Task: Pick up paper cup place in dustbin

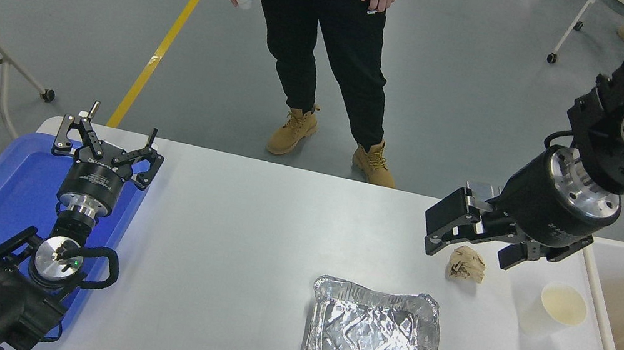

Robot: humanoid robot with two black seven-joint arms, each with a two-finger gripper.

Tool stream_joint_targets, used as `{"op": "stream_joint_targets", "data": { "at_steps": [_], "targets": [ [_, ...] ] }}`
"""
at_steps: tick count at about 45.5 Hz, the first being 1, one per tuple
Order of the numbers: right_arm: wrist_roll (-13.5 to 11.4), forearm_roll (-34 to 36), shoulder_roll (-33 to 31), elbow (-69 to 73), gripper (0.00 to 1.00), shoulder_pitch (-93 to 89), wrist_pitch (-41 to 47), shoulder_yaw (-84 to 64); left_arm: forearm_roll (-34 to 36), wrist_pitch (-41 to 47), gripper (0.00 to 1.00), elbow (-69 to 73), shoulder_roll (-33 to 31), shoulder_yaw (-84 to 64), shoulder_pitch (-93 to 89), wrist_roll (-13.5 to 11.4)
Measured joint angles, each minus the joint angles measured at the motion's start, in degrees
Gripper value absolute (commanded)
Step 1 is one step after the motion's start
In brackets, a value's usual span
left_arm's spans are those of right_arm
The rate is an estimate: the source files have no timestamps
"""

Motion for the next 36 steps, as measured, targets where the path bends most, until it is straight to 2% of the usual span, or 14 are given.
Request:
{"op": "stream_joint_targets", "data": {
  "at_steps": [10, 24, 36],
  "targets": [
    [0.05, -4.28, 0.05, -4.53, 1.0, -7.87, -3.83, 0.66, -0.01, 0.0, 1.0, 0.0, -0.01, 0.0, 0.0, 0.0],
    [0.06, -22.84, -6.29, -11.03, 1.0, -18.87, -7.1, 1.03, -0.01, 0.0, 1.0, 0.01, -0.01, 0.05, 0.07, 0.0],
    [0.04, -32.44, -12.95, -20.43, 1.0, -29.93, -10.02, 2.91, -0.01, -0.01, 1.0, 0.01, -0.02, 0.08, 0.09, 0.0]
  ]
}}
